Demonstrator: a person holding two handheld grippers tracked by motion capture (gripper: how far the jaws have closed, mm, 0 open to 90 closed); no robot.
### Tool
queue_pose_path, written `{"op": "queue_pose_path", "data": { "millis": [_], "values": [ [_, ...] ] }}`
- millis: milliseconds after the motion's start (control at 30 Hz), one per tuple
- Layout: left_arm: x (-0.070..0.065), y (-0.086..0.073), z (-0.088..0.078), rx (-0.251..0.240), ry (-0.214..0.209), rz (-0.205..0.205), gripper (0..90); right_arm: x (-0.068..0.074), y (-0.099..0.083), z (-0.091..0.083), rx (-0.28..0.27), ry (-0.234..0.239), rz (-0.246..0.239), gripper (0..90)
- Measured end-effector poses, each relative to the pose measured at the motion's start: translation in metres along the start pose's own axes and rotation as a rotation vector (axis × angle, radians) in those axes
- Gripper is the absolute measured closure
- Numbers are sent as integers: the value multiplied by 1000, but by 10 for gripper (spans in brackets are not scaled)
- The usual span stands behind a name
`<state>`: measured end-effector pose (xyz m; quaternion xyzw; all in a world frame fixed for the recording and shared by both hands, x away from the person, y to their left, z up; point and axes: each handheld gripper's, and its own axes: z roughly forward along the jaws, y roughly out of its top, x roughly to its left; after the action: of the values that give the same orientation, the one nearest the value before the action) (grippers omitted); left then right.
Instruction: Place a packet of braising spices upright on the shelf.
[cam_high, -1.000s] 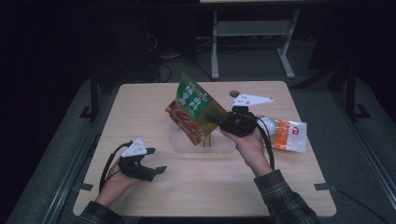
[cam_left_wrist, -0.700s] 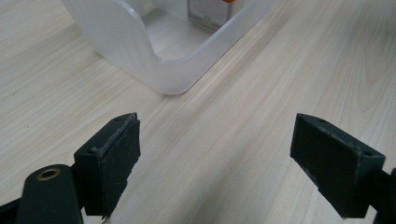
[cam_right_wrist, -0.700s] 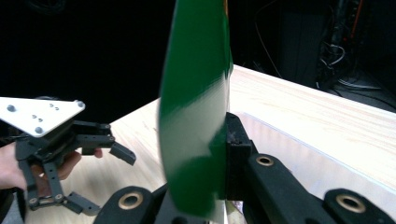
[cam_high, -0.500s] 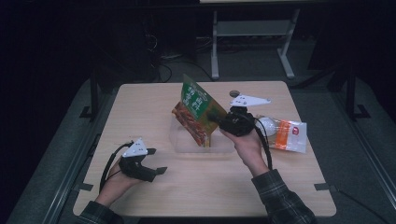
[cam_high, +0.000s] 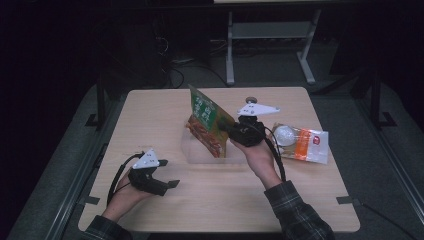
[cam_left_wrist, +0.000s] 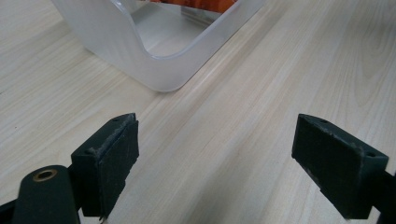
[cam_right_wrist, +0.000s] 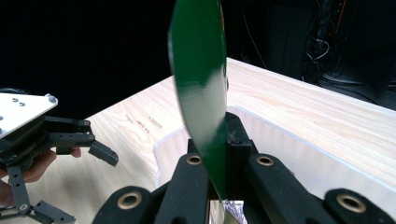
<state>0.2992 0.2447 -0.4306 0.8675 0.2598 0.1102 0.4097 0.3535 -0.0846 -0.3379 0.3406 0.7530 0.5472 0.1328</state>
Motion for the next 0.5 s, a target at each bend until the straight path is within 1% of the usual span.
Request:
{"op": "queue_pose_path", "data": {
  "millis": [167,233,267,500],
  "values": [
    [-1,-1,2,7,-7,1,141,1,-1,7,10,-2,0,890],
    [-1,0,2,12,-6,9,141,1,-1,10,15,-3,-1,888],
    [-2,0,3,7,-8,-2,141,1,-1,11,17,-1,0,888],
    [-2,-1,4,16,-17,3,141,1,-4,23,45,-2,-2,885]
  ]
}}
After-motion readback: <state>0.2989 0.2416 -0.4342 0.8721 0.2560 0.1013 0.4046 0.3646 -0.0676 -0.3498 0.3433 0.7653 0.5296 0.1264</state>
